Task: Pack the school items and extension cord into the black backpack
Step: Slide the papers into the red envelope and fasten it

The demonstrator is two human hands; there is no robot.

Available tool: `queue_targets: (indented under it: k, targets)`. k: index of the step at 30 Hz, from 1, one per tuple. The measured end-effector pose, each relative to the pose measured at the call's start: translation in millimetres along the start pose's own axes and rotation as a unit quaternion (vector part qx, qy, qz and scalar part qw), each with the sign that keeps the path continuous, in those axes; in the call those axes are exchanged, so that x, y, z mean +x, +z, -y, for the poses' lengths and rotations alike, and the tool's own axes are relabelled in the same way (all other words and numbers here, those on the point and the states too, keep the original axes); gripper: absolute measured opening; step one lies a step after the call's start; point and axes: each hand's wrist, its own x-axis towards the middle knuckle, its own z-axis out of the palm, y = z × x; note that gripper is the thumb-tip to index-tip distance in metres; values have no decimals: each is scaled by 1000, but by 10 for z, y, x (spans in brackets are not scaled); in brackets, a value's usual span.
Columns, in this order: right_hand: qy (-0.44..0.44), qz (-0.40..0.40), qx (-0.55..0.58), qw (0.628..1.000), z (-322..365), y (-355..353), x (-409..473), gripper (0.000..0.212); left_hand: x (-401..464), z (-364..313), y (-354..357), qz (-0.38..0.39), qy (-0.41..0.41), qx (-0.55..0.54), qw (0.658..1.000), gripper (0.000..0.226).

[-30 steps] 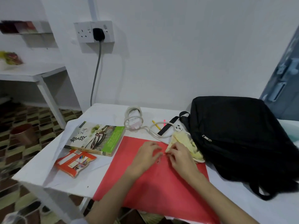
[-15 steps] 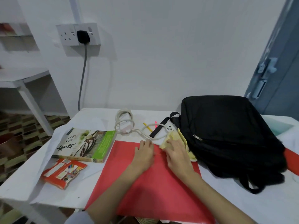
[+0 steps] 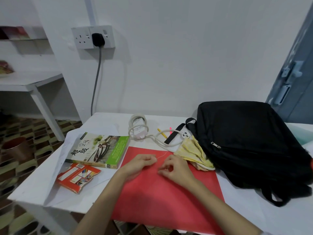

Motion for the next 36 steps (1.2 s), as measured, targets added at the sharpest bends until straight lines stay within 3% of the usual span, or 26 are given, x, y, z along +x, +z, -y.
queue_targets:
  k: [4,6,10,14,16,18,21,23,25,30,34,36]
  targets:
    - [0,-25,61,998,-71,18,-45,4,13,51,-2,-4,18,23,1000,23]
    - [33,-22,116,992,-90,-24,-102,4,51,56,-5,-53,48,76,995,14]
    - [38,20,103,994,-124,-121,-157,31,188,138,13,-77,89,221,968,13]
    - [22,70,45,996,-139,-189,-260,36,266,289,43,-88,117,351,925,25]
    - [56,62,39,996,-193,-271,-304,32,259,320,53,-98,125,351,923,26]
    - [114,24,115,986,-259,-363,-300,26,252,327,79,-101,130,333,928,24]
    - [193,-40,297,934,-266,-451,-211,17,265,316,140,-100,124,298,941,20]
    - [214,-59,365,904,-212,-459,-132,11,287,281,202,-103,115,305,940,14]
    - [211,-71,402,888,-159,-445,-59,11,297,243,279,-98,99,335,932,23]
    - [171,-81,371,909,-108,-422,19,13,302,138,454,-161,95,350,918,8]
    - [170,-74,369,911,-122,-430,-13,5,362,136,456,-185,70,365,910,25]
    - [184,-61,348,917,-148,-436,-27,11,375,115,414,-185,70,327,924,27]
